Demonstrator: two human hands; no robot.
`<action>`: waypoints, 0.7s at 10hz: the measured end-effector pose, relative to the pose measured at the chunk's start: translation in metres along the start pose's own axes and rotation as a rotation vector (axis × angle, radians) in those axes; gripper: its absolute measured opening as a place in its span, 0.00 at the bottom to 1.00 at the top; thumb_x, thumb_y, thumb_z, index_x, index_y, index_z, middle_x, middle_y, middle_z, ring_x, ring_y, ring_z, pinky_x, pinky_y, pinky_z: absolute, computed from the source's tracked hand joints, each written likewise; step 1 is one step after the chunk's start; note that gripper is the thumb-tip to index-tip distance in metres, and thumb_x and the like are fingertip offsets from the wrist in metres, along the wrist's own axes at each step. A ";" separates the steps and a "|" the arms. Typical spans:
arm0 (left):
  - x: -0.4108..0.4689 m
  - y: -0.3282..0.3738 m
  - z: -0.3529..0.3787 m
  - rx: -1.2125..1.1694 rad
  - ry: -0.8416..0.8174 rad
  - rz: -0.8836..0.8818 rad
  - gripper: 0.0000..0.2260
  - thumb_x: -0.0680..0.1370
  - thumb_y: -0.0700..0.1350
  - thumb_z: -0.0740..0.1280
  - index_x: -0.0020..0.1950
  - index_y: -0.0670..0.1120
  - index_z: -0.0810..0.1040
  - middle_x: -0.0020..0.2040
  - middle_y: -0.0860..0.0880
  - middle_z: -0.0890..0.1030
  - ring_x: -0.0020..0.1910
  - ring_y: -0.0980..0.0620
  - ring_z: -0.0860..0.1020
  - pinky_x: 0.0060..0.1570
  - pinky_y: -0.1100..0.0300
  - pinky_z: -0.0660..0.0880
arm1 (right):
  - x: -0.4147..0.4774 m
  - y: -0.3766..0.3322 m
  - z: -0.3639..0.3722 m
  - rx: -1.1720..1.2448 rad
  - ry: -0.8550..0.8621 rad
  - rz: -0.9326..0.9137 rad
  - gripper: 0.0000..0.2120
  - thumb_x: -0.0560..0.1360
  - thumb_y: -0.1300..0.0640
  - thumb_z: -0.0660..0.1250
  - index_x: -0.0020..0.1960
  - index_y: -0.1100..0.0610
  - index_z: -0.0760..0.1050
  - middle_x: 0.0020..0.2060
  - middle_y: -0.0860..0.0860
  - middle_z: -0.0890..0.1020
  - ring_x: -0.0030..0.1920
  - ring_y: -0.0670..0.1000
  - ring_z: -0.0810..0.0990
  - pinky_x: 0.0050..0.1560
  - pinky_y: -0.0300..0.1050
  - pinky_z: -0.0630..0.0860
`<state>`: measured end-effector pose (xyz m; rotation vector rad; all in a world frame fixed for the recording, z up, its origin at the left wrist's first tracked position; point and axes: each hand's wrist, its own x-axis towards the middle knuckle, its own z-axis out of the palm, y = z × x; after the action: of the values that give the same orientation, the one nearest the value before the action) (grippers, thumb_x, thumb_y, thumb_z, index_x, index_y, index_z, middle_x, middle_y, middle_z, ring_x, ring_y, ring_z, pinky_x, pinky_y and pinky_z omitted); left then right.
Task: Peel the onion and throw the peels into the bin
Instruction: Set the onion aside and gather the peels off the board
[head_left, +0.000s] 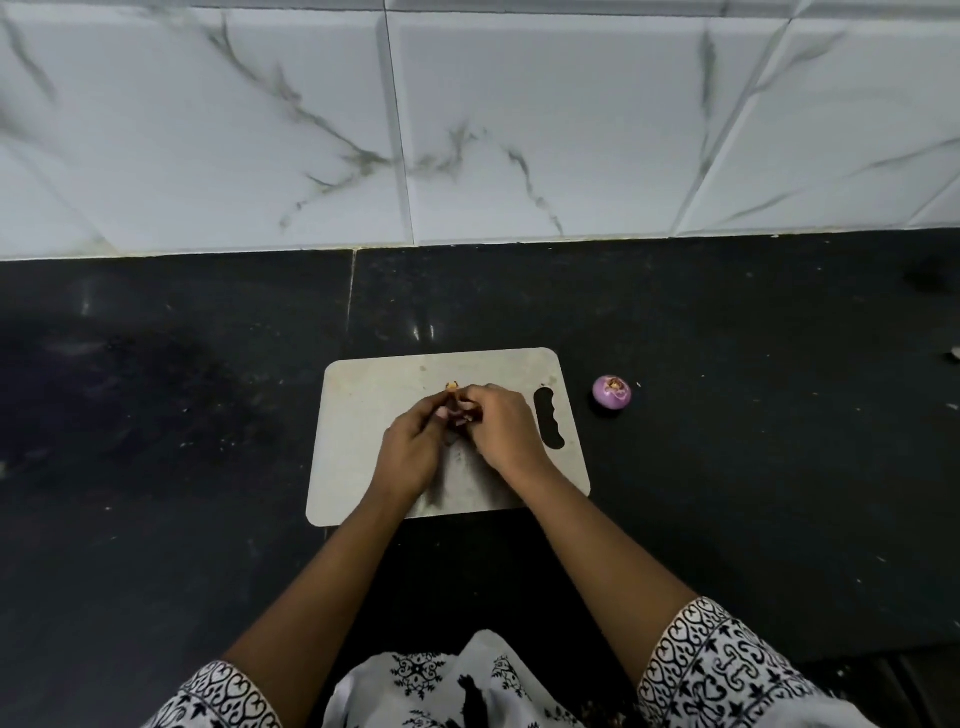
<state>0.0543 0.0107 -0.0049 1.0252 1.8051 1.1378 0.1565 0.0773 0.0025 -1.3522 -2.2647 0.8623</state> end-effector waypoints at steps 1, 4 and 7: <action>0.002 0.001 -0.006 -0.140 0.093 -0.085 0.14 0.81 0.49 0.57 0.61 0.47 0.78 0.57 0.49 0.81 0.56 0.53 0.78 0.60 0.57 0.73 | 0.000 0.000 -0.010 0.079 0.027 0.064 0.09 0.71 0.63 0.69 0.49 0.57 0.82 0.41 0.57 0.84 0.41 0.56 0.82 0.38 0.42 0.74; 0.006 0.036 -0.004 -0.840 0.070 -0.251 0.16 0.80 0.54 0.58 0.56 0.46 0.79 0.56 0.47 0.82 0.48 0.52 0.82 0.51 0.58 0.78 | -0.007 -0.040 -0.041 0.163 -0.150 -0.002 0.11 0.69 0.57 0.72 0.52 0.51 0.82 0.44 0.53 0.85 0.46 0.52 0.82 0.48 0.47 0.78; 0.012 0.033 -0.001 -1.136 -0.064 -0.472 0.15 0.81 0.54 0.53 0.51 0.47 0.75 0.69 0.42 0.72 0.69 0.43 0.70 0.64 0.52 0.68 | -0.009 -0.059 -0.005 -0.531 0.121 -0.318 0.09 0.75 0.56 0.65 0.51 0.52 0.82 0.62 0.50 0.74 0.64 0.53 0.66 0.59 0.51 0.63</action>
<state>0.0562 0.0308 0.0241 -0.0377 0.9500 1.4677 0.1247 0.0499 0.0451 -1.1407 -2.6147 0.0693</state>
